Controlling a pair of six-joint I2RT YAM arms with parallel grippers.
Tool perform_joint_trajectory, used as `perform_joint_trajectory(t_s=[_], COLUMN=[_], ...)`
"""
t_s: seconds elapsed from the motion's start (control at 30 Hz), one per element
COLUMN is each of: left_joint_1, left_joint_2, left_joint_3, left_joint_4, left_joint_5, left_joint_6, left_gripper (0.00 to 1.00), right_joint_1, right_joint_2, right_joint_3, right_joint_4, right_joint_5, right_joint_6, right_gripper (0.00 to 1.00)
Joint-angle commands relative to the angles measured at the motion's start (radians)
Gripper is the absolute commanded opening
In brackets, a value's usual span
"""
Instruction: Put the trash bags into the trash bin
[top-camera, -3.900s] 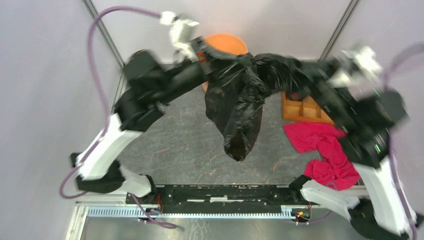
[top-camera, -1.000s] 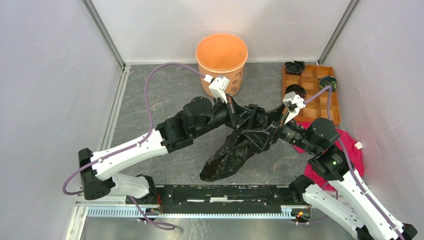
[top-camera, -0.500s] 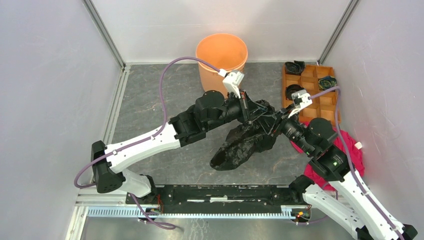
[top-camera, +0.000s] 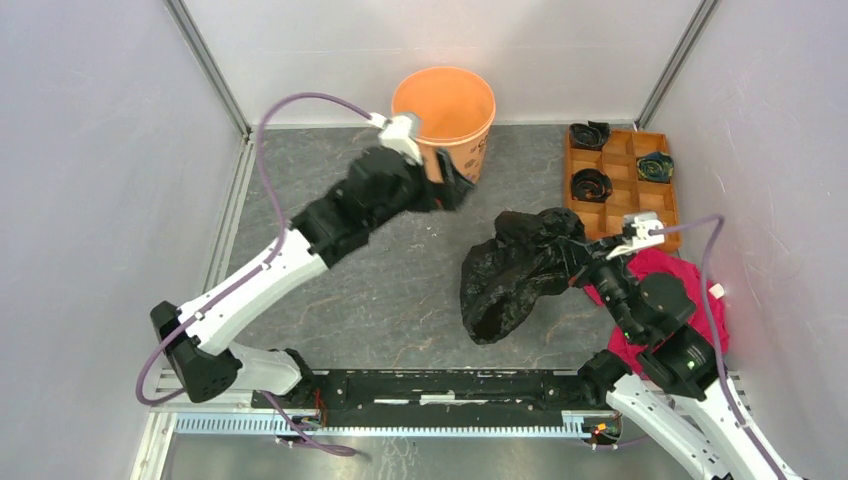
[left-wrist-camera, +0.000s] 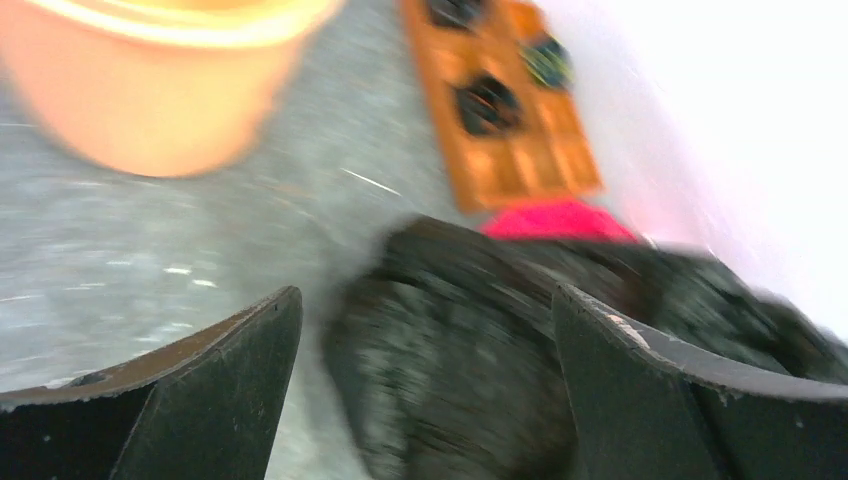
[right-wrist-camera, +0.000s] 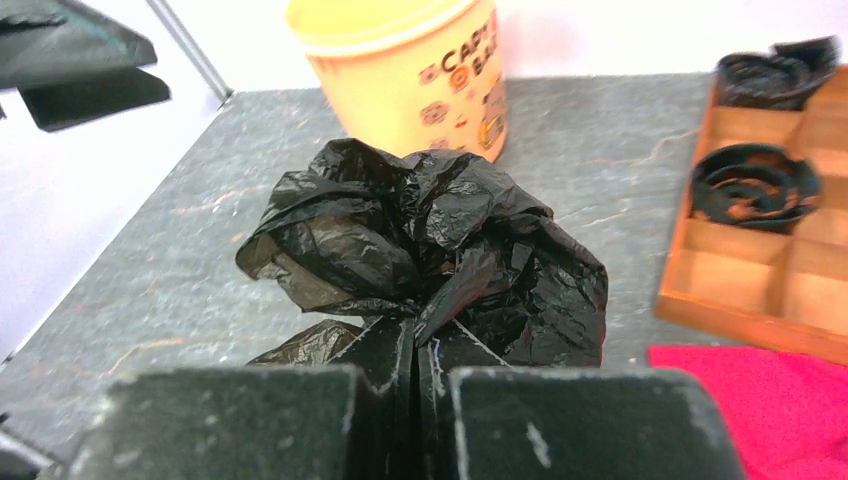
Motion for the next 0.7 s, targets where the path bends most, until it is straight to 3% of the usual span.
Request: perform_joint_trajectory(t_s=[0.0, 0.13, 0.2, 0.37, 0.67], left_joint_1=[0.258, 0.372, 0.436, 0.581, 0.618], left_joint_2=[-0.042, 0.023, 0.084, 0.191, 0.399], left_joint_3=[0.013, 0.080, 0.105, 0.042, 0.036], left_joint_4=[-0.105, -0.092, -0.071, 0.173, 0.461], left_joint_5=[0.021, -0.042, -0.039, 0.139, 0.304], left_joint_6=[0.026, 0.015, -0.068, -0.342, -0.525], left_gripper=[1.00, 1.00, 1.00, 1.00, 0.97], right_joint_1=[0.001, 0.001, 0.001, 0.001, 0.001], right_joint_2=[-0.062, -0.078, -0.075, -0.068, -0.012], right_joint_3=[0.021, 0.049, 0.070, 0.077, 0.097], right_joint_4=[-0.005, -0.005, -0.015, 0.010, 0.015], right_joint_5=[0.114, 0.117, 0.124, 0.110, 0.104], right_joint_6=[-0.079, -0.115, -0.124, -0.131, -0.168], right_gripper=[0.01, 0.01, 0.01, 0.01, 0.01])
